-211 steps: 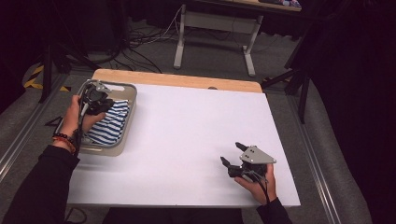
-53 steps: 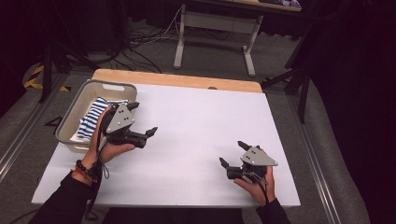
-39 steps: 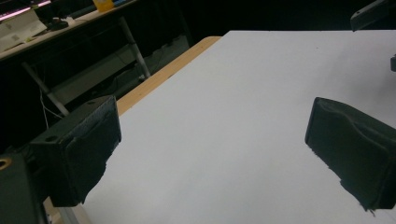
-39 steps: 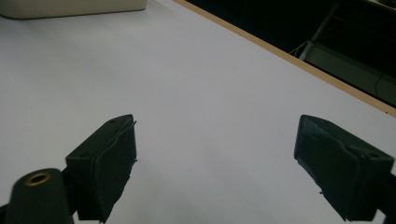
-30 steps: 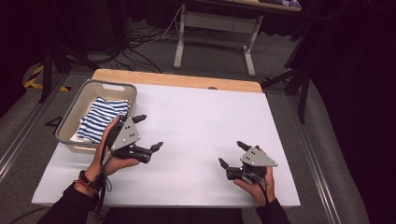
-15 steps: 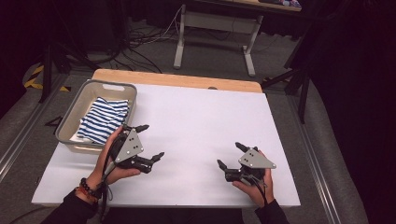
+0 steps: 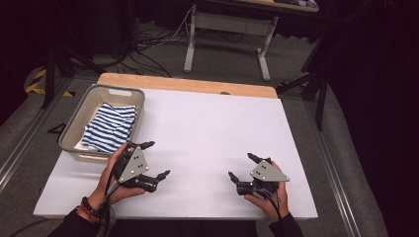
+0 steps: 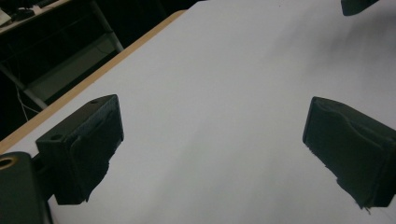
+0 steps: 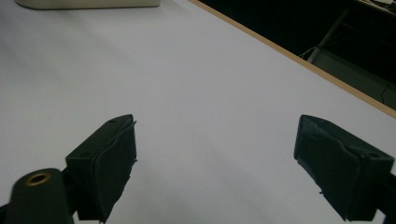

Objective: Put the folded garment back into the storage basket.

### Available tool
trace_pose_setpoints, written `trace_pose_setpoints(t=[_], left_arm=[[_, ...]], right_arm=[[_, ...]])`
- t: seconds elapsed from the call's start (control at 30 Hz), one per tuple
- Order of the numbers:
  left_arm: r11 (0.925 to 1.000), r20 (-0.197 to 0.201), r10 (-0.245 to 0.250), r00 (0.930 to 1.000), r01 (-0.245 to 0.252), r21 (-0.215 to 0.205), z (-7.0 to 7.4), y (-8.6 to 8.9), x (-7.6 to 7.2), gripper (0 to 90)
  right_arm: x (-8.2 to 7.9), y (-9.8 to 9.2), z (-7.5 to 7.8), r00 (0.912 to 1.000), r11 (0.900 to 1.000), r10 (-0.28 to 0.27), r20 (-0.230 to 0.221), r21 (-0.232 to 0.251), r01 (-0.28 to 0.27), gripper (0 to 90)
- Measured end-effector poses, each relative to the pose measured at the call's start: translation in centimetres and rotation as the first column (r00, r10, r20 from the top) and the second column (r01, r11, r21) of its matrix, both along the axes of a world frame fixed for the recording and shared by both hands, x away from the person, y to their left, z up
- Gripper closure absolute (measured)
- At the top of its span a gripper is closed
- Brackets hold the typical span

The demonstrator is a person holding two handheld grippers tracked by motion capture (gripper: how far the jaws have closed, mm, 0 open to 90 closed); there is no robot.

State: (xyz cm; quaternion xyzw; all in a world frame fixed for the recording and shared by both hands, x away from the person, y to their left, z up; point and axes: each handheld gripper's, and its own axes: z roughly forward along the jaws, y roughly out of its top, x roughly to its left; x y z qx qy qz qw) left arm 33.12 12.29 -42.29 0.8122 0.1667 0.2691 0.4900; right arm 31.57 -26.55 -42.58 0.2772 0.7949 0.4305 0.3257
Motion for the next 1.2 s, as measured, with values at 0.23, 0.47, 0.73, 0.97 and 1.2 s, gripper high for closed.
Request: trace_pose_setpoints(t=[0.23,0.47,0.73,0.97,1.2], left_arm=[[1.0,-0.032,0.008,0.9995,-0.008,0.003,-1.1,0.7,-0.3,6.1],[0.9996,-0.06,0.023,0.9979,-0.022,0.017,-2.4,1.3,-0.8,5.3],[0.9963,-0.103,0.085,0.991,-0.084,0.019,-3.7,2.5,-1.4,5.2],[0.9936,-0.128,0.113,0.9853,-0.112,0.011,-4.1,2.9,-1.7,4.9],[0.9924,-0.112,0.12,0.9864,-0.122,-0.01,-3.8,3.3,-1.9,4.6]], right_arm=[[-0.4,-0.3,-0.3,1.0,1.0,-0.004,-0.001,-0.01,0.004,13.6],[-0.6,-0.9,-0.6,0.9999,1.0,-0.015,-0.007,0.005,0.015,12.3],[-1.0,-1.6,-1.4,0.9996,1.0,-0.018,-0.023,-0.012,0.017,11.1],[-0.8,-1.5,-1.6,0.9997,1.0,0.005,-0.025,0.014,-0.005,8.7],[-0.4,-0.9,-2.0,0.9981,0.999,0.028,-0.055,0.017,-0.027,7.4]])
